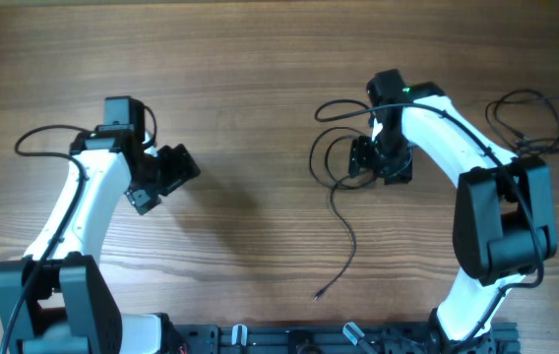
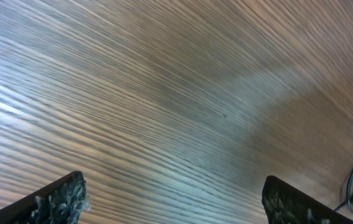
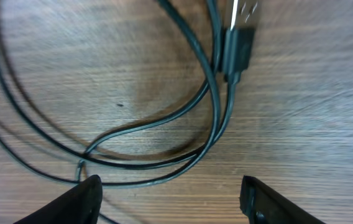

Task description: Untangle cables

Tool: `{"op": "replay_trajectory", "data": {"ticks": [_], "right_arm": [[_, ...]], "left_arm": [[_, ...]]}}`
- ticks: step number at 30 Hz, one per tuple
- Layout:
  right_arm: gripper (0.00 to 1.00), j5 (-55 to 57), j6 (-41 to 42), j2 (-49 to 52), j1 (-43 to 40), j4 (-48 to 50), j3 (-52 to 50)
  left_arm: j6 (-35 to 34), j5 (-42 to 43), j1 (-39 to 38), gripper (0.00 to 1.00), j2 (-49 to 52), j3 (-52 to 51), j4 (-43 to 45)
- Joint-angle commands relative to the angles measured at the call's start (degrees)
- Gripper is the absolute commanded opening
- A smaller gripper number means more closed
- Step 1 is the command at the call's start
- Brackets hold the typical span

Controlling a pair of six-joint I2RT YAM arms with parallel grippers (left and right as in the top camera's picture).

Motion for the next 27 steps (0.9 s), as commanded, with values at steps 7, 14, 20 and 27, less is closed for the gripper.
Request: {"op": "replay_trajectory", "data": {"ticks": [7, 14, 20, 27], "right_arm": [[0.43, 0.92, 9.79, -1.46, 0.57, 5.64, -4.59], [0.05, 1.36, 12.24, -1.46, 0.57, 6.47, -5.01], [0.04, -3.34, 1.6, -3.32, 0.48, 2.25, 1.29], [0.04, -27.02, -21.09, -11.3, 0.46, -2.03, 23.3]], "left_arm": [[1.09, -0.59, -5.77, 0.92, -1.14, 0.0, 0.98], [1.09, -0.59, -5.99, 0.92, -1.14, 0.0, 0.96], [1.09, -0.59, -5.99, 0.92, -1.14, 0.0, 1.01], [1.09, -0.59, -5.99, 0.92, -1.14, 0.0, 0.98]]}}
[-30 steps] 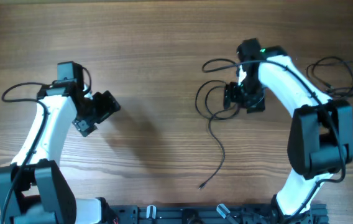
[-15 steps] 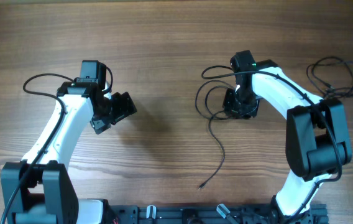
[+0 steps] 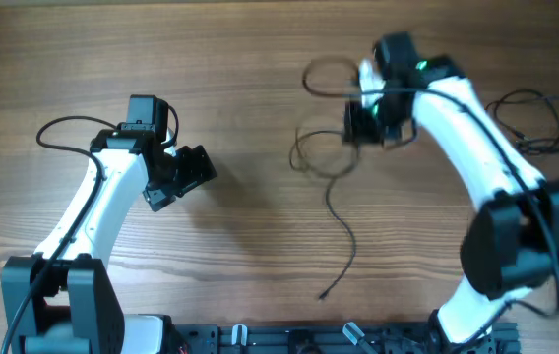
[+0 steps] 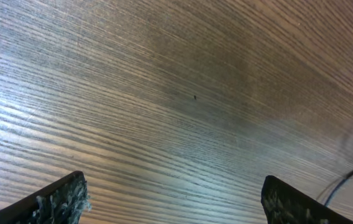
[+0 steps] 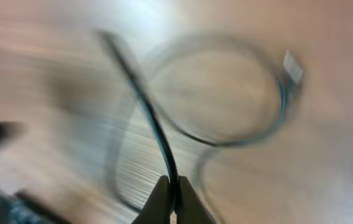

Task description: Untangle cables

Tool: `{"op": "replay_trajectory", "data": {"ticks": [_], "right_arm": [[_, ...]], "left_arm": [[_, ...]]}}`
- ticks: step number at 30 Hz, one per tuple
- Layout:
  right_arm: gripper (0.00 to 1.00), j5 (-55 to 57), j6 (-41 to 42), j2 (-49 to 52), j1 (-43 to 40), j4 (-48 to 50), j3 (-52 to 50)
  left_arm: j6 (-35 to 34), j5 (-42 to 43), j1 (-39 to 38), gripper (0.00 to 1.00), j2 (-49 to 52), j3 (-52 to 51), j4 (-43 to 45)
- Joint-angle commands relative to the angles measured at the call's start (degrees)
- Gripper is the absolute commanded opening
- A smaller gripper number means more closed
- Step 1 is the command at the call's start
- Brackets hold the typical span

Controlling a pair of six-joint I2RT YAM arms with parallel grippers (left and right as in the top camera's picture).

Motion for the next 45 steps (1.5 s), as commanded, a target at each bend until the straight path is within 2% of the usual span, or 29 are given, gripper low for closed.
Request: {"op": "replay_trajectory", "data": {"ticks": [1, 4, 14, 21, 23, 28, 33, 39, 45], "right_arm": [[0.05, -4.92, -4.31, -7.76, 0.22, 1.64, 9.7], [0.04, 9.27, 4.68, -10.27, 0.22, 2.75, 11.32], [0.04, 29.0, 5.07, -11.78, -1.49, 2.47, 12.9], [0.05, 33.0, -2.45, -12.0, -16.24, 6.6, 27.1], [0.07, 37.03, -2.38, -12.07, -22.16, 10.71, 30.45], [0.04, 44.37, 0.72, -12.63, -29.49, 15.02, 30.99], [0.04, 49.46, 2.71, -12.5, -31.34, 12.46, 30.95], [0.06, 48.89, 2.71, -9.75, -31.34, -1.16, 30.77], [0.04, 48.87, 2.75, -1.18, -31.36, -13.77, 30.77]], "left_arm": [[1.09, -0.55, -0.35, 0.91, -1.16, 0.0, -0.04], [1.09, -0.55, -0.35, 0.92, -1.16, 0.0, -0.02], [1.09, -0.55, -0.35, 0.92, -1.16, 0.0, -0.09], [1.09, -0.55, -0.35, 0.92, -1.14, 0.0, -0.26], [1.09, -0.52, -0.35, 0.91, -1.14, 0.0, -0.28], [1.09, -0.52, -0.35, 0.91, -1.16, 0.0, -0.33], [1.09, -0.52, -0.35, 0.91, -1.14, 0.0, -0.33], [1.07, -0.52, -0.35, 0.91, -1.14, 0.0, -0.31], [1.09, -0.52, -0.35, 0.91, -1.16, 0.0, -0.55]]}}
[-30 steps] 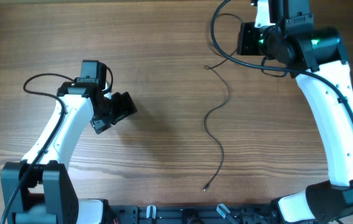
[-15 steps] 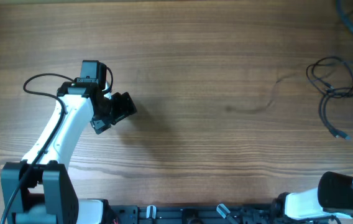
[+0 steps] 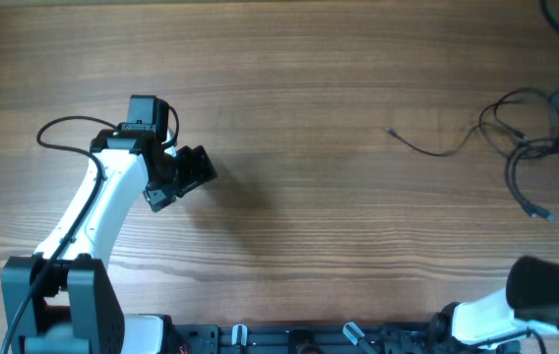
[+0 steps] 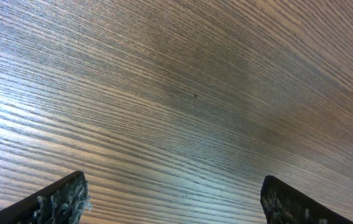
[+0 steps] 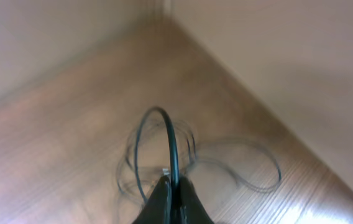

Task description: Untangle cables

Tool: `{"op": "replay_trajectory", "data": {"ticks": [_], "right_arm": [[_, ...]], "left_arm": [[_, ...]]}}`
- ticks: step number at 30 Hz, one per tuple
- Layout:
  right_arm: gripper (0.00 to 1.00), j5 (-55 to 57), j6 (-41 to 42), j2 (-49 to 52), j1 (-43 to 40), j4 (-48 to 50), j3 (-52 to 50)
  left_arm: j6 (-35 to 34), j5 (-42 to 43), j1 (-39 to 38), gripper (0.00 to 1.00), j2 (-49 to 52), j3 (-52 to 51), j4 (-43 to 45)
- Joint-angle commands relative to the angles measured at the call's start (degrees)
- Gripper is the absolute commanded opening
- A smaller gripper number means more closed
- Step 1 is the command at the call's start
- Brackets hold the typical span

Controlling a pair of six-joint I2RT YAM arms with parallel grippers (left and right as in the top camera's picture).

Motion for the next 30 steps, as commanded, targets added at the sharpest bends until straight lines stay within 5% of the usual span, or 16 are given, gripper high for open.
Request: {"op": "replay_trajectory", "data": {"ticks": [1, 4, 5, 7, 10, 15, 22, 30], "right_arm": [[0.04, 0.96, 0.48, 6.36, 0.0, -4.04, 0.48], [0.06, 0.94, 1.6, 9.14, -0.02, -6.6, 0.48], [0.18, 0.9, 2.05, 9.79, -0.04, -7.28, 0.48], [0.67, -1.92, 1.6, 10.1, -0.04, -7.45, 0.48], [0.97, -13.53, -1.57, 10.1, -0.04, -7.72, 0.48], [1.0, -35.39, -6.16, 10.14, 0.33, -10.1, 0.48], [1.0, -34.69, -6.4, 10.32, 6.45, -11.19, -6.1], [0.98, -34.47, -1.77, 10.32, 15.8, 4.44, -27.43]], "left_arm": [[1.09, -0.52, -0.24, 0.91, -1.09, 0.0, -0.48], [1.09, -0.52, -0.24, 0.91, -1.09, 0.0, -0.72], [1.09, -0.52, -0.24, 0.91, -1.09, 0.0, -0.72], [1.09, -0.52, -0.24, 0.91, -1.09, 0.0, -0.7], [1.09, -0.52, -0.24, 0.91, -1.09, 0.0, -0.63], [1.09, -0.52, -0.24, 0.91, -1.09, 0.0, -0.61], [1.07, -0.52, -0.24, 0.91, -1.09, 0.0, -0.04], [1.09, -0.52, -0.24, 0.91, -1.09, 0.0, -0.04]]}}
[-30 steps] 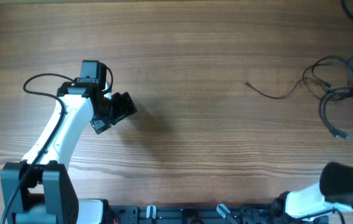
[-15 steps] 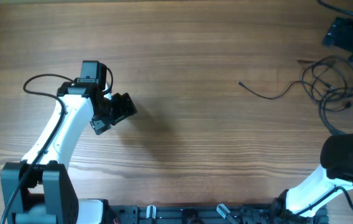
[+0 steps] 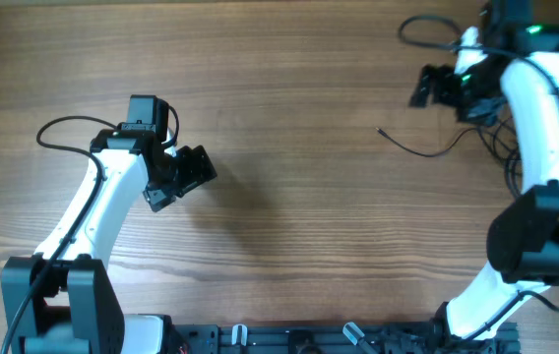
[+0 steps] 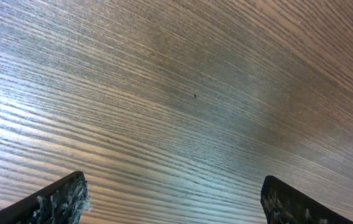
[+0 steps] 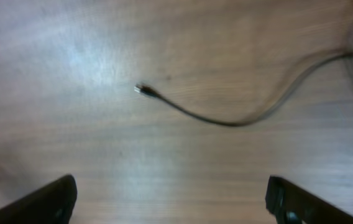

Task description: Untangle cables

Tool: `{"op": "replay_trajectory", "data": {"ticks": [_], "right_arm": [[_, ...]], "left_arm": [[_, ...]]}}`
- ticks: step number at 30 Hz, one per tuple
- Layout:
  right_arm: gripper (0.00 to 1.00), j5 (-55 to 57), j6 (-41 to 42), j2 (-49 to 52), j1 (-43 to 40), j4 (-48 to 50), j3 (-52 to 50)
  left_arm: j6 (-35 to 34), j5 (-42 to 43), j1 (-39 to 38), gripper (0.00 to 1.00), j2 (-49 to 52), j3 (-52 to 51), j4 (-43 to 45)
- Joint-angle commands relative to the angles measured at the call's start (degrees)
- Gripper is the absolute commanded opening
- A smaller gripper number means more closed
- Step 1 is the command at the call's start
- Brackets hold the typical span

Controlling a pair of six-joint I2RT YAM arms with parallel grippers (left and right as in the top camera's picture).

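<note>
A thin black cable (image 3: 427,150) lies at the right of the wooden table, its free end (image 3: 379,129) pointing left; the rest runs under my right arm into a bundle at the table's right edge. In the right wrist view the same cable (image 5: 226,122) curves across the wood, its plug tip (image 5: 141,89) lying free. My right gripper (image 3: 429,87) (image 5: 170,186) hangs open above it, holding nothing. My left gripper (image 3: 189,173) (image 4: 171,184) is open over bare wood at mid left, far from any cable.
More black cable strands (image 3: 508,162) show beside the right forearm near the table's right edge. A black wire loop (image 3: 427,24) at the top right looks like the arm's own wiring. The table (image 3: 289,226) is wood.
My right gripper was shut on a cable, the arm almost out of the overhead view. Now it is open over the table's upper right, and the cable lies on the wood. The left arm is unchanged.
My right gripper stood open over a cable tangle at mid table. Then it was shut on a strand, the tangle shifted. Later the cables lay at the right edge, the strand still gripped. Now the gripper is open and empty. The left arm shifted slightly right early, then stayed.
</note>
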Motion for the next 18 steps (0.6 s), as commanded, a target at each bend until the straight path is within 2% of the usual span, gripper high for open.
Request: {"op": "replay_trajectory", "data": {"ticks": [1, 8, 13, 15, 16, 18], "right_arm": [[0.97, -0.74, -1.66, 0.55, 4.42, 8.76, -7.89], [0.92, -0.02, -27.41, 0.55, 10.38, 23.3, -18.32], [0.86, 1.03, -28.0, 0.57, 10.62, 30.42, -21.24], [0.86, 0.94, -28.09, 0.57, 10.62, 34.49, -23.26], [0.89, 0.52, -29.16, 0.57, 10.62, 35.98, -24.59], [0.9, -0.72, -32.98, 0.57, 10.69, 36.85, -26.49]], "left_arm": [[1.09, -0.52, -0.24, 0.91, -1.07, 0.0, -0.04], [1.07, -0.52, -0.24, 0.91, -1.05, 0.0, -0.26], [1.09, -0.52, -0.24, 0.91, -1.05, 0.0, -0.26], [1.09, -0.52, -0.24, 0.91, -1.05, 0.0, -0.26], [1.09, -0.52, -0.24, 0.91, -1.07, 0.0, -0.26], [1.09, -0.52, -0.24, 0.91, -1.05, 0.0, -0.28]]}}
